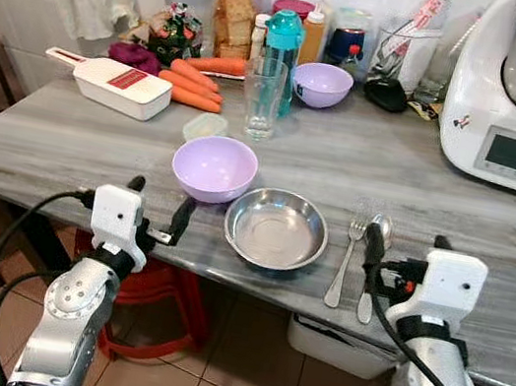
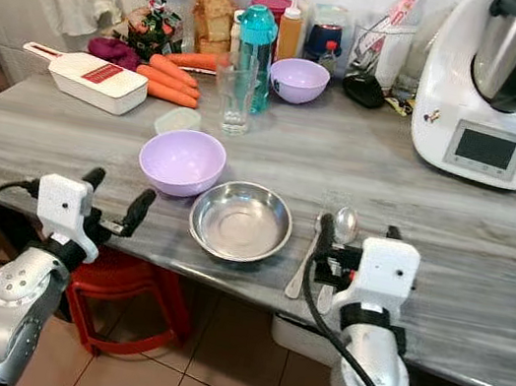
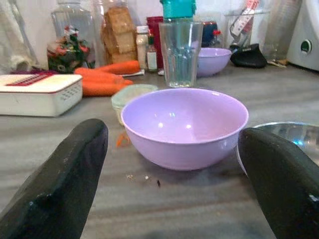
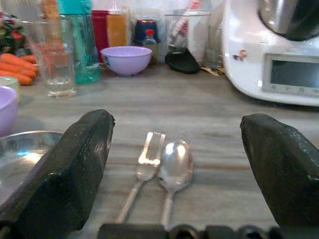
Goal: Setting the table
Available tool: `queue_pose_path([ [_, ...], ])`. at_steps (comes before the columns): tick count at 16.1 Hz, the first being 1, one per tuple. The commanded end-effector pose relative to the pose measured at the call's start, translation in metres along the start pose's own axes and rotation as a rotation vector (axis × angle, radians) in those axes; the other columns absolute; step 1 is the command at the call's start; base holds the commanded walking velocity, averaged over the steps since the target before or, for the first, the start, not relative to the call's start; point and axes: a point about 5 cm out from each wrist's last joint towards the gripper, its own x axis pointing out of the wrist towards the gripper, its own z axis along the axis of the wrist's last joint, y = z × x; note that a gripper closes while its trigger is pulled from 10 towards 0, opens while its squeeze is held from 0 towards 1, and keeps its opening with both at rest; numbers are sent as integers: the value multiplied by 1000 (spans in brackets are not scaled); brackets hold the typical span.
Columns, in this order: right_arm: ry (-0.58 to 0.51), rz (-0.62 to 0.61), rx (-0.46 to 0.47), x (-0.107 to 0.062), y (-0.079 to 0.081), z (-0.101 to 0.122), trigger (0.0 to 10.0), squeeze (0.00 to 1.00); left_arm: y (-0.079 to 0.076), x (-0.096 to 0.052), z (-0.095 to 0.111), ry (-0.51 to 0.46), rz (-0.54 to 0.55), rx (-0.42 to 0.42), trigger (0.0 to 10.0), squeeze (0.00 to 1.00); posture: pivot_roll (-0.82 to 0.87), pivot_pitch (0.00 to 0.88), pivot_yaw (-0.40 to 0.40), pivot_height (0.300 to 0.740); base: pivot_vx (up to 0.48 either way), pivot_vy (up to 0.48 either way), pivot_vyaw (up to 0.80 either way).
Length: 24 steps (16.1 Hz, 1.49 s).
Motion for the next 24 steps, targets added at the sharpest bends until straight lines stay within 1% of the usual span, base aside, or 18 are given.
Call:
queue_pose_path([
  [1,3,2,8,-2,-3,-4,10000,0,0,-4,-2,24,18,21,10000,0,-39,0,32,740,0,0,0],
  [3,17,9,11,-7,-2,-8,10000,0,-5,-10,-10,51,40,0,10000,0,-42,0,32,740,0,0,0],
  [5,21,-2,40,-8,-1,-10,10000,0,-11,-9,-13,60,22,-4,10000,0,-40,0,40,740,0,0,-225],
  [6,20,-4,47,-7,0,-11,10000,0,-13,-4,-9,51,11,5,10000,0,-34,0,38,740,0,0,-531],
  [8,21,2,70,-4,5,-13,10000,0,-10,2,-4,47,17,13,10000,0,-30,0,39,740,0,0,-259],
  [10,17,11,68,-4,7,-14,10000,0,-7,2,-6,51,30,13,10000,0,-36,0,36,740,0,0,0],
  [11,11,16,77,-5,7,-12,10000,0,-9,1,-6,52,29,17,10000,0,-35,0,28,740,0,0,0],
  [13,13,36,76,-5,8,-15,10000,0,-11,1,-6,51,39,8,10000,0,-24,0,19,740,-242,0,0],
  [15,13,36,84,-2,6,-17,10000,0,-13,-2,-7,56,48,3,10000,0,-15,0,12,740,-278,0,0],
  [18,17,44,92,2,8,-19,10000,0,-13,-4,-6,57,49,7,10000,0,4,0,5,740,-296,0,0],
  [21,17,32,103,3,7,-20,10000,0,-11,-3,-5,57,49,15,10000,0,5,0,6,740,-296,0,0],
  [24,19,21,104,3,6,-21,10000,0,-12,-1,-5,56,40,16,10000,0,0,0,13,740,-299,0,0],
])
